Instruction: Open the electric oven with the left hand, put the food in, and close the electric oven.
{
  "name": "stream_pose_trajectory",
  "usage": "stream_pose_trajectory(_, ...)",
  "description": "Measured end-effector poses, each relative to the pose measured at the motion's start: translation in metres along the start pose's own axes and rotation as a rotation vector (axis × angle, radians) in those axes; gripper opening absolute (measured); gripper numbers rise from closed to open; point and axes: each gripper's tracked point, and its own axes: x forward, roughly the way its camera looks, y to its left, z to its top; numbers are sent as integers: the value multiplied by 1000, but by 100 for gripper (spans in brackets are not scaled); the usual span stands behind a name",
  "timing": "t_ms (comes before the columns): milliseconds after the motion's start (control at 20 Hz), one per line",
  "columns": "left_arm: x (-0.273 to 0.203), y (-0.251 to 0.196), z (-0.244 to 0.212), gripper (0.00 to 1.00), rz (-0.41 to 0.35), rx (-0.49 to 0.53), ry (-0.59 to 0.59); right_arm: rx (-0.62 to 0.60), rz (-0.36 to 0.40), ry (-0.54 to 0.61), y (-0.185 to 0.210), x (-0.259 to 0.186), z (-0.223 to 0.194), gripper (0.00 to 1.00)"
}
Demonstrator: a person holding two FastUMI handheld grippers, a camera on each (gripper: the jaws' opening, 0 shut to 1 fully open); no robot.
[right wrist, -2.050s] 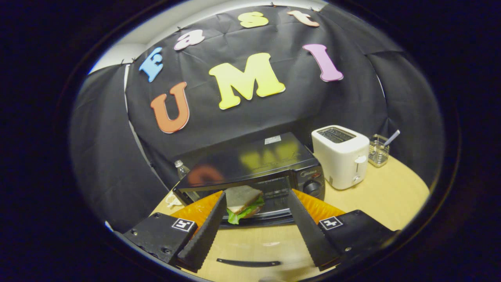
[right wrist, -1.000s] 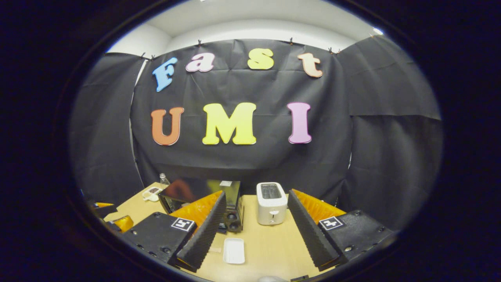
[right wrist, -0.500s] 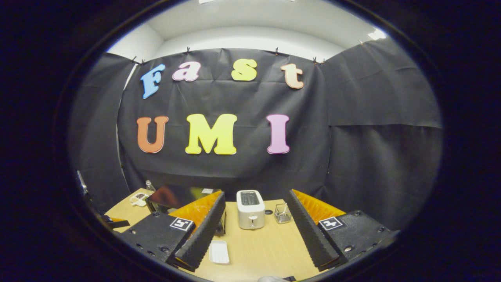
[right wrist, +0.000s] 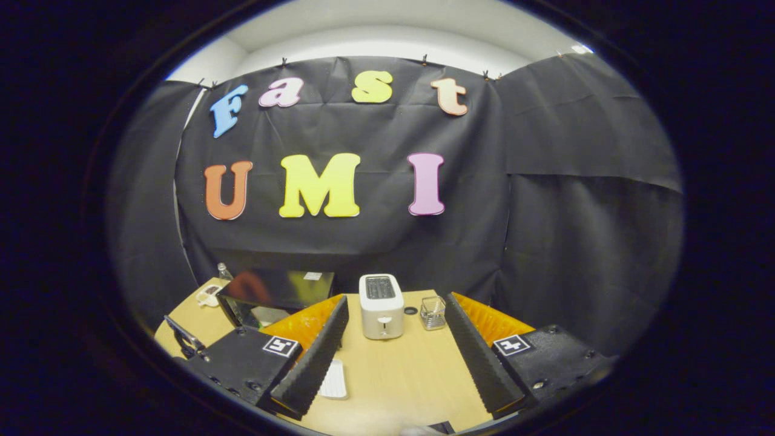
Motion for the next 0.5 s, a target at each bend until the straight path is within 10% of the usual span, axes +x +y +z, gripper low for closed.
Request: stream_pose_trajectory(500, 42, 0, -23, 95, 53, -10, 51, -82, -23, 55, -13, 9, -8, 100)
